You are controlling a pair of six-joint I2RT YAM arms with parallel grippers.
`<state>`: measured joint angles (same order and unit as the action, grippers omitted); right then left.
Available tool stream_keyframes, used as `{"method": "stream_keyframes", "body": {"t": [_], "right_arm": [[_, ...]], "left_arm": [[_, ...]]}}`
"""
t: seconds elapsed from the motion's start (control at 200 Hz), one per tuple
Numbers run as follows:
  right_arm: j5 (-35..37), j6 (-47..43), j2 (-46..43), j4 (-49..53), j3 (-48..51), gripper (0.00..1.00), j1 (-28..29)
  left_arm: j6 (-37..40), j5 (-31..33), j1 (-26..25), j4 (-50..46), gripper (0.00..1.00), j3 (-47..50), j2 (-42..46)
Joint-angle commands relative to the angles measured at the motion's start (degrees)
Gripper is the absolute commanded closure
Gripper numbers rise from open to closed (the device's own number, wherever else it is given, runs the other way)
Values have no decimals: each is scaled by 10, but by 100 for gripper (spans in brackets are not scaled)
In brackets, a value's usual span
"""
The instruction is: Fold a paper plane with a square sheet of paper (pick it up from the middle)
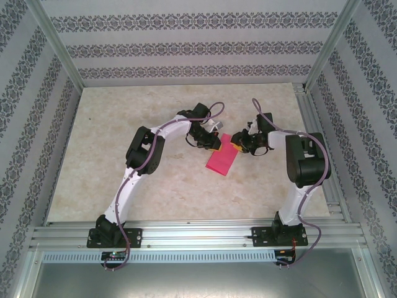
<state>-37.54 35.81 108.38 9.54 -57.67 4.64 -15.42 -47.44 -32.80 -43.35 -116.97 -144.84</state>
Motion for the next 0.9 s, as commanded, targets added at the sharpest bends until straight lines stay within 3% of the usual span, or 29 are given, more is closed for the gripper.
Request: {"method": "stream_keyframes", "body": {"t": [0.0,0.33,0.575,0.679,0.894], "right_arm": [[5,-20,9,2,-30,70,-10],[20,-20,66,-2,-43,70,-21],[6,-14,28,-14,-50,70,-27],[2,-15,51,-17,-56,71,-34],[-17,25,69,-92,-25,71,-50]], "left_arm": [[12,53,-4,-38,93,7,-36],[12,52,-4,-37,93,6,-37],[13,51,-3,-38,93,8,-35],[13,51,-4,-36,93,9,-35],[13,51,-4,-39,93,10,-34]]}}
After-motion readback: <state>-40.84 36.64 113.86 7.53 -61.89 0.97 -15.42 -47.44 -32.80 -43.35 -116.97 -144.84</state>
